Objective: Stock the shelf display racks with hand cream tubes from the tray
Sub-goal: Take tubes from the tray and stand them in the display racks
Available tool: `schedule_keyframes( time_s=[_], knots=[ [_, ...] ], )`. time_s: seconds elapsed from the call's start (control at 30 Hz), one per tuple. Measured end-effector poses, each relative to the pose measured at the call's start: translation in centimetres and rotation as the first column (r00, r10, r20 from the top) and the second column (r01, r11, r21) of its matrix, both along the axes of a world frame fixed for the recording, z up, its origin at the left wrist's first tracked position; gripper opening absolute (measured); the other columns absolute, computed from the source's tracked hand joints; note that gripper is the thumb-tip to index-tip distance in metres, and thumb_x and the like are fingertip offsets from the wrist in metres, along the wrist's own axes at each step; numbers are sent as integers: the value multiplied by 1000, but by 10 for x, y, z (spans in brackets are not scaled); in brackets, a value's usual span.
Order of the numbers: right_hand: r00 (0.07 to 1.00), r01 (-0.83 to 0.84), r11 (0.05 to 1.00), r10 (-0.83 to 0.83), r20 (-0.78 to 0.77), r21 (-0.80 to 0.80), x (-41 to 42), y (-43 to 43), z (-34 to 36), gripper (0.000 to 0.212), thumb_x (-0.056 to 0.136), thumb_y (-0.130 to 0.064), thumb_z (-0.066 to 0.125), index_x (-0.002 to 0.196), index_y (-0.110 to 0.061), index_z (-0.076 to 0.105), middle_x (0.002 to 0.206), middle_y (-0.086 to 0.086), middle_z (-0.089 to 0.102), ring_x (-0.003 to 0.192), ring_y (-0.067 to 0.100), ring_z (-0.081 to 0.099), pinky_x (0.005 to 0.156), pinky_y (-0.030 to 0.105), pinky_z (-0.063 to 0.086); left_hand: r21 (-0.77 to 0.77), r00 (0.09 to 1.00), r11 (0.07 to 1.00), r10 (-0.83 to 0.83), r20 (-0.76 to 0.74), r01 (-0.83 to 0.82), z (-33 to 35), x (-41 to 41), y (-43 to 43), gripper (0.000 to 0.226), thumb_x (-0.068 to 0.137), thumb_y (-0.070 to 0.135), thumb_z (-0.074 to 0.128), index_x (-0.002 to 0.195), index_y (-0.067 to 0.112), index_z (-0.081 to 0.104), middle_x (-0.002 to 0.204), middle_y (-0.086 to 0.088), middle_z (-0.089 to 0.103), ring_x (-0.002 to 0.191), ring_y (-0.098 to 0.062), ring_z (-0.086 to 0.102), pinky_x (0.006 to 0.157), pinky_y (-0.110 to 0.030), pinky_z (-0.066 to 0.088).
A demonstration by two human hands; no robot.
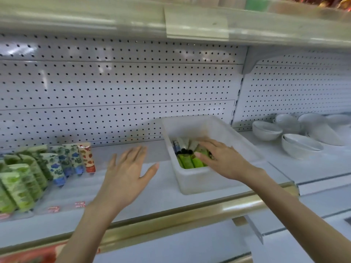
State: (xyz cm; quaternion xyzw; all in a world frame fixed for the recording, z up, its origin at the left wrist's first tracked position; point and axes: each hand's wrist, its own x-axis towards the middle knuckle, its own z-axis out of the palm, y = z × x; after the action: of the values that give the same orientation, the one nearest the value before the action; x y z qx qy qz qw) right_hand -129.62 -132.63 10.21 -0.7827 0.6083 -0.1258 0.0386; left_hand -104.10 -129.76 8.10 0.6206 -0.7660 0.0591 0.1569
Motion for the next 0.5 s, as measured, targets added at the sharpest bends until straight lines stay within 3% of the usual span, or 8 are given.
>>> schedule_keyframes(
  time_s=[0.1, 0.2, 0.33, 0.5],
  knots=[
    [998, -8, 999, 6, 60, 34, 4, -16, 4, 54, 95, -54, 33, 140, -26, 37, 147, -7, 34, 134, 16, 32, 97, 32, 29, 10, 1000, 1000, -21, -13, 21, 6, -2, -10, 97, 67, 70, -10, 148, 23, 17, 154, 6, 20, 141, -13, 17, 115, -40, 10],
    [994, -20, 996, 10, 105, 88, 12, -41, 1, 55, 94, -54, 37, 140, -24, 37, 146, -1, 36, 132, 23, 37, 107, 37, 31, 4, 999, 999, -44, -14, 44, 9, 1, -22, 95, 68, 70, -8, 147, 24, 19, 153, 6, 24, 140, -14, 18, 116, -40, 10],
    [1000, -10, 980, 5, 26, 201, 20, -76, -6, 62, 91, -55, 39, 144, -26, 29, 151, 0, 31, 136, 26, 32, 109, 47, 29, -2, 998, 998, -60, 18, 61, 12, 3, -39, 95, 67, 69, -9, 145, 24, 23, 151, 6, 27, 138, -15, 23, 114, -39, 14],
    [989, 72, 944, -25, -146, 323, 34, -118, -11, 70, 87, -59, 44, 143, -21, 28, 147, 4, 37, 131, 28, 39, 106, 42, 34, 33, 998, 998, -57, 23, 56, 14, 7, -52, 99, 63, 69, -12, 147, 25, 20, 153, 6, 23, 140, -15, 20, 113, -37, 13]
  ],
)
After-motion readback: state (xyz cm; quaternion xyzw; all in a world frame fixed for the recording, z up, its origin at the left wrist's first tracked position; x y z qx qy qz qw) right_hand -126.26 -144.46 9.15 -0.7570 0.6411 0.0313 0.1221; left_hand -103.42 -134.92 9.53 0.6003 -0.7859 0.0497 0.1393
